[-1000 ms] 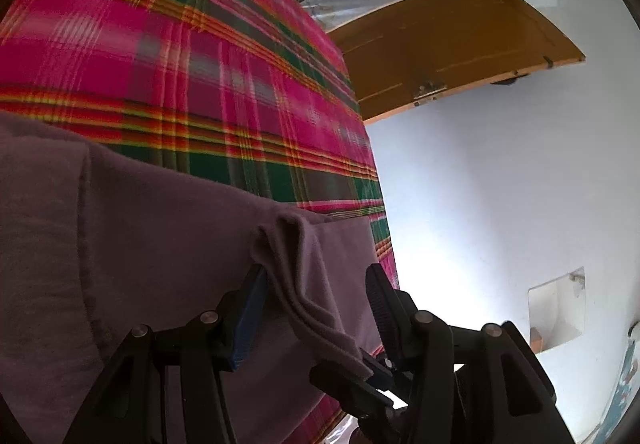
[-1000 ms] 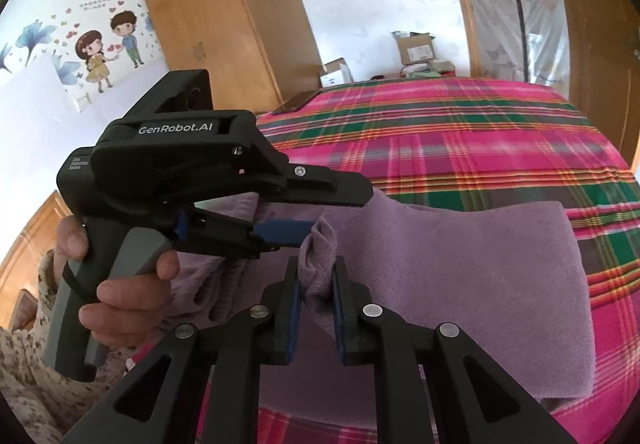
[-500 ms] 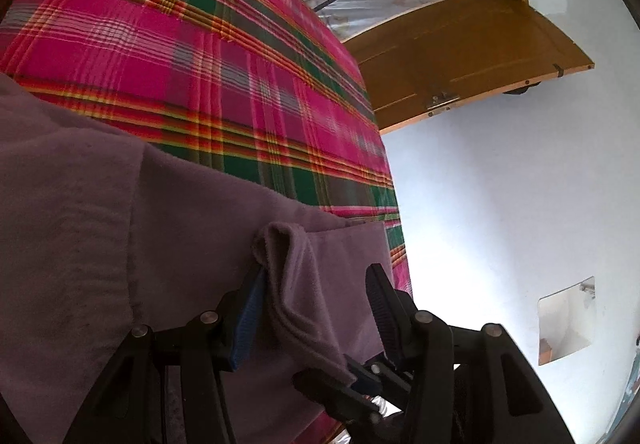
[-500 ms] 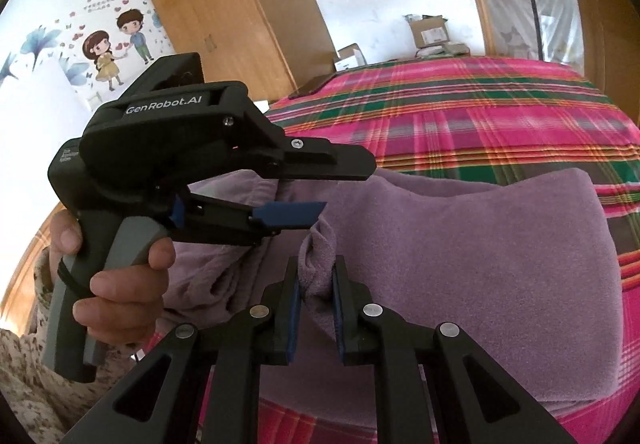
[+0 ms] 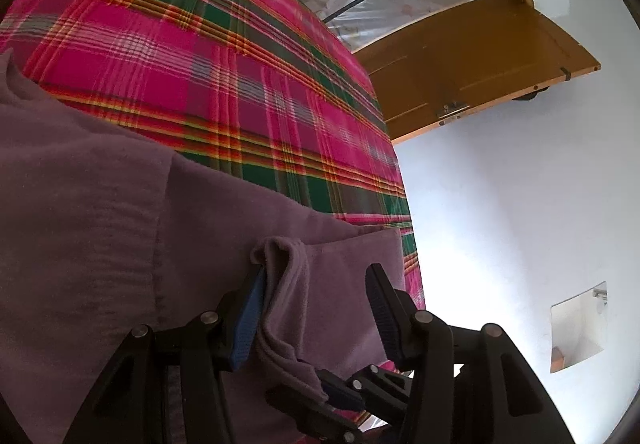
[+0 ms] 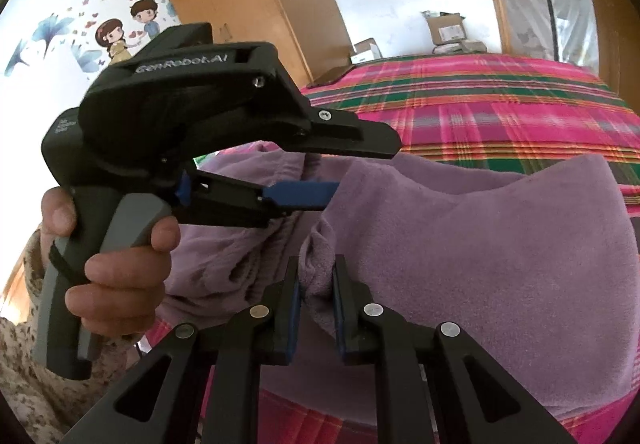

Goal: Fold clothes
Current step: 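Lift the mauve garment's edge with the right gripper and fold it over, then open the right gripper and release the folded edge onto the garment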

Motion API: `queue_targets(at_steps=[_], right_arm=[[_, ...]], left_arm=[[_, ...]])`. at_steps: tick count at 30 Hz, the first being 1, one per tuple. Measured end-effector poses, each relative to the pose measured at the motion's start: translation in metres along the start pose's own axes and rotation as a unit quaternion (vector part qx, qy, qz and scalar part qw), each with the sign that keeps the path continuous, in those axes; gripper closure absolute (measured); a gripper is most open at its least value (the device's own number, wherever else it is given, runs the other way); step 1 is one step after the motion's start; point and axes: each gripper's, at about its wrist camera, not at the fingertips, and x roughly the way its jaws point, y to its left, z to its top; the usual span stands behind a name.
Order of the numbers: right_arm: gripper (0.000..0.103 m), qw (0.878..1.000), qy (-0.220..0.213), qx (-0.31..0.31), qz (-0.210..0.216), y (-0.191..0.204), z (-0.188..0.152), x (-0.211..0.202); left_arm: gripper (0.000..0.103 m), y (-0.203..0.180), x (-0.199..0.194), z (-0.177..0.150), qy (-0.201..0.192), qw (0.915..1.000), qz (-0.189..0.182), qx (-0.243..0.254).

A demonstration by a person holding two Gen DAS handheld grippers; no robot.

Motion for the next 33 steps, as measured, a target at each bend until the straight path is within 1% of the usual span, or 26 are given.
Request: queue_targets(at_steps=[4, 8, 11, 12, 14, 17, 20, 21, 24, 27, 30, 33], right_arm=[[0.087, 1.000, 0.009, 0.008, -0.003, -0.004, -0.002, 0.005], [0.084, 1.000, 0.016, 0.006, -0.004, -0.004, -0.002, 0.009], [0.078, 1.000, 0.021, 0.005, 0.000, -0.003, -0.003, 0.010], [0.077, 1.000, 0.022, 0.004, 0.002, -0.002, -0.002, 0.009], [0.076, 1.000, 0.022, -0.001, 0.006, 0.000, -0.002, 0.004], [0.076, 1.000, 0.004, -0.004, 0.002, -0.001, 0.000, -0.012], [0.076, 1.000, -0.018, 0.013, -0.007, -0.017, 0.003, -0.031], [0.076, 0.999, -0.026, 0.019, -0.011, -0.023, 0.004, -0.037], [0.076, 0.996, -0.053, 0.044, -0.058, -0.049, 0.009, -0.057], [0.076, 0.989, -0.066, 0.071, -0.116, -0.080, 0.016, -0.068], [0.076, 0.981, -0.059, 0.078, -0.170, -0.096, 0.016, -0.068], [0.076, 0.978, -0.048, 0.081, -0.188, -0.105, 0.014, -0.062]], left_arm=[[0.052, -0.003, 0.001, 0.001, -0.017, 0.9997, 0.018, -0.001], [0.052, -0.012, -0.015, -0.001, -0.065, 0.9968, 0.045, 0.014], [0.052, -0.022, -0.024, -0.002, -0.087, 0.9946, 0.048, 0.030], [0.052, -0.026, -0.025, -0.003, -0.086, 0.9945, 0.045, 0.041], [0.052, -0.031, -0.022, -0.006, -0.074, 0.9950, 0.043, 0.051], [0.052, -0.036, -0.013, -0.009, -0.056, 0.9961, 0.040, 0.055], [0.052, -0.037, -0.004, -0.013, -0.042, 0.9968, 0.044, 0.052], [0.052, -0.036, 0.000, -0.014, -0.035, 0.9967, 0.051, 0.052], [0.052, -0.034, 0.007, -0.016, -0.026, 0.9969, 0.055, 0.049], [0.052, -0.032, 0.014, -0.018, -0.017, 0.9960, 0.070, 0.052], [0.052, -0.027, 0.017, -0.016, -0.013, 0.9963, 0.070, 0.048], [0.052, -0.024, 0.019, -0.016, -0.010, 0.9964, 0.070, 0.045]])
